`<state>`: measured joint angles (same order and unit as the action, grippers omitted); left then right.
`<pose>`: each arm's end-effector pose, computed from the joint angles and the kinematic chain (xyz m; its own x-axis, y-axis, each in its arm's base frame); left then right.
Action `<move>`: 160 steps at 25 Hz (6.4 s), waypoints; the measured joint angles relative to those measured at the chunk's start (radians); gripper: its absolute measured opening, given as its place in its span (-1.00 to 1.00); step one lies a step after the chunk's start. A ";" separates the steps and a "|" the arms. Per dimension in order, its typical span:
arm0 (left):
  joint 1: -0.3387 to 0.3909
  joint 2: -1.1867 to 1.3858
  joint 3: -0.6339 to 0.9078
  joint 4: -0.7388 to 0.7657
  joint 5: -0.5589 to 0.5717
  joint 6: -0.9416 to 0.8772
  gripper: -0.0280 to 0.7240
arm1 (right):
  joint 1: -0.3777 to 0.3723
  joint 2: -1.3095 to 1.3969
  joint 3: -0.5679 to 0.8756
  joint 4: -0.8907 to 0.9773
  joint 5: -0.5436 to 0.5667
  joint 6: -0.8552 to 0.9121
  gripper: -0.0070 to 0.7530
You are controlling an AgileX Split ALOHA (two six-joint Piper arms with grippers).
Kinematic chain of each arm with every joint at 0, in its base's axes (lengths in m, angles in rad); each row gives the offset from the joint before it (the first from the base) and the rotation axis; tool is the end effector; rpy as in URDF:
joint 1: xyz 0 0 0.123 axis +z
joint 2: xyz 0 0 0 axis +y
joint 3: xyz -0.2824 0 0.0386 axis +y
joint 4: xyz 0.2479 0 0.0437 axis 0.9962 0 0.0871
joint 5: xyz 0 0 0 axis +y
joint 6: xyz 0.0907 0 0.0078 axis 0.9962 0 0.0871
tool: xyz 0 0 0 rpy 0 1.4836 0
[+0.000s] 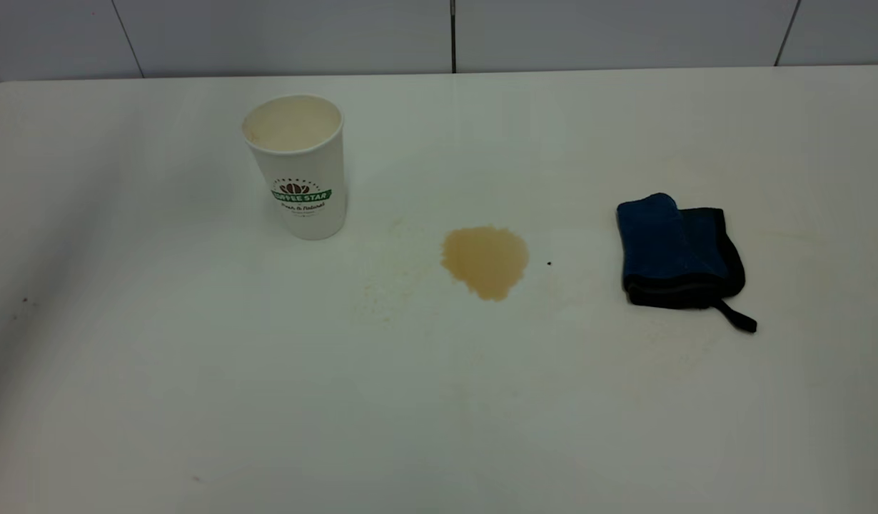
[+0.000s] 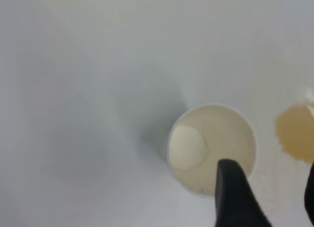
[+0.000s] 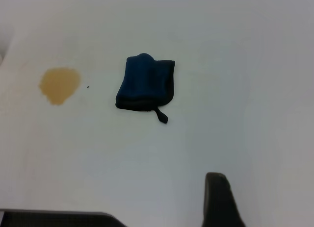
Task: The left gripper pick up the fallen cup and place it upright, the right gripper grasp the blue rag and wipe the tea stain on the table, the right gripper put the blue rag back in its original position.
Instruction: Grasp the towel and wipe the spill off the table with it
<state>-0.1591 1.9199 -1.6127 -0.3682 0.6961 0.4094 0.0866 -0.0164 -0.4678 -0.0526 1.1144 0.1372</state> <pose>0.4297 -0.0903 0.2734 -0.7205 0.2351 -0.6524 0.3892 0.9157 -0.0998 -0.0057 -0.0048 0.2640 -0.5162 0.0692 -0.8537 0.0127 0.9972 0.0732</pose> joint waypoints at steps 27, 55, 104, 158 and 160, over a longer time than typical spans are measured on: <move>0.000 -0.922 0.389 0.230 0.471 -0.318 0.11 | 0.000 0.000 0.000 0.000 0.000 0.000 0.33; 0.035 -1.743 1.128 0.304 0.416 -0.362 0.36 | 0.000 0.000 0.000 0.000 0.000 0.000 0.33; 0.176 -1.937 1.128 0.304 0.434 -0.362 0.36 | 0.000 1.680 -0.348 0.405 -0.864 -0.511 0.58; 0.176 -1.937 1.128 0.304 0.434 -0.362 0.36 | 0.436 2.728 -1.559 0.378 -0.194 -0.551 -0.76; 0.176 -1.937 1.128 0.304 0.434 -0.362 0.36 | 0.419 2.732 -1.557 0.365 -0.130 -0.550 -0.76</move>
<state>0.0164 -0.0176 -0.4847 -0.0646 1.1296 0.0479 0.5054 2.7152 -2.0245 0.3119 0.9847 -0.4126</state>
